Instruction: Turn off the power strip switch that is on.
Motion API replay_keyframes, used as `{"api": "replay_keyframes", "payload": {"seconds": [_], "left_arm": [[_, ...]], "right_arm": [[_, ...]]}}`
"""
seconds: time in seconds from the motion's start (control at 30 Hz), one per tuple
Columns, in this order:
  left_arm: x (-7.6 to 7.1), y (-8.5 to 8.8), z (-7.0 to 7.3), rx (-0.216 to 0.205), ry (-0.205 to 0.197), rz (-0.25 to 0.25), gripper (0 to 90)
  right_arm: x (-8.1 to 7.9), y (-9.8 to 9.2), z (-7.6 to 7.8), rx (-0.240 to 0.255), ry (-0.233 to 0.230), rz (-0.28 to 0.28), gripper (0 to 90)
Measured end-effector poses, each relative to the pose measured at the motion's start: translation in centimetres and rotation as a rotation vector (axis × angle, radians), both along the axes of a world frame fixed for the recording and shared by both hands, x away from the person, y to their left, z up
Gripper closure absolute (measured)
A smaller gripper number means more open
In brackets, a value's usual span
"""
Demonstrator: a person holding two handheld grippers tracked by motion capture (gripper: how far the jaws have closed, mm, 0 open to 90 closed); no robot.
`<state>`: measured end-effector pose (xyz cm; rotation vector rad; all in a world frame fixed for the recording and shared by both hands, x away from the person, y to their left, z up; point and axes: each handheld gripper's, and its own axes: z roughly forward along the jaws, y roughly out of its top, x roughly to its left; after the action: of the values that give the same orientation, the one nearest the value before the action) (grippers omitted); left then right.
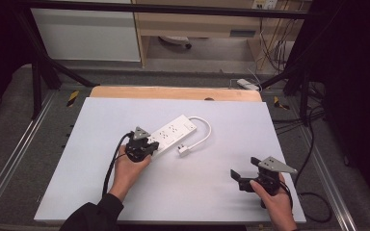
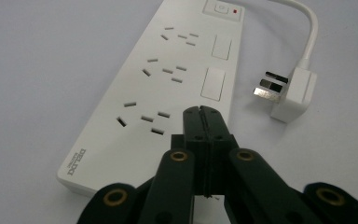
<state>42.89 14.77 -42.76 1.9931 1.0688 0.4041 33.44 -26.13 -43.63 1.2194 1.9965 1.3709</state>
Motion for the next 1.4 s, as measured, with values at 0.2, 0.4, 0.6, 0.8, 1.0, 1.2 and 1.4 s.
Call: {"api": "replay_keyframes", "payload": {"seconds": [0.2,0.4,0.6,0.8,1.0,1.2,1.4], "left_arm": [[0.03,-0.2,-0.19,0.011,0.002,-0.005,90.0],[0.01,-0.25,-0.31,0.01,0.002,-0.004,90.0],[-0.05,-0.32,-0.4,0.013,0.003,-0.004,90.0],[-0.07,-0.41,-0.45,0.013,0.005,-0.007,90.0],[-0.09,-0.39,-0.44,0.016,0.003,-0.007,90.0],[-0.06,-0.33,-0.46,0.019,-0.001,-0.001,90.0],[-0.09,-0.53,-0.54,0.015,0.0,-0.006,90.0]], "right_arm": [[0.01,0.01,-0.01,0.0,0.0,0.0,2.5],[0.01,0.01,-0.01,0.0,0.0,0.001,2.5],[0.0,0.03,0.0,0.0,0.0,0.0,2.7],[0.01,0.02,0.0,0.0,0.0,0.001,2.7],[0.01,0.0,0.0,-0.001,0.001,0.0,2.7],[0.01,0.02,0.0,-0.002,0.001,0.0,2.8],[0.0,0.04,-0.01,-0.002,0.004,0.001,2.8]]}}
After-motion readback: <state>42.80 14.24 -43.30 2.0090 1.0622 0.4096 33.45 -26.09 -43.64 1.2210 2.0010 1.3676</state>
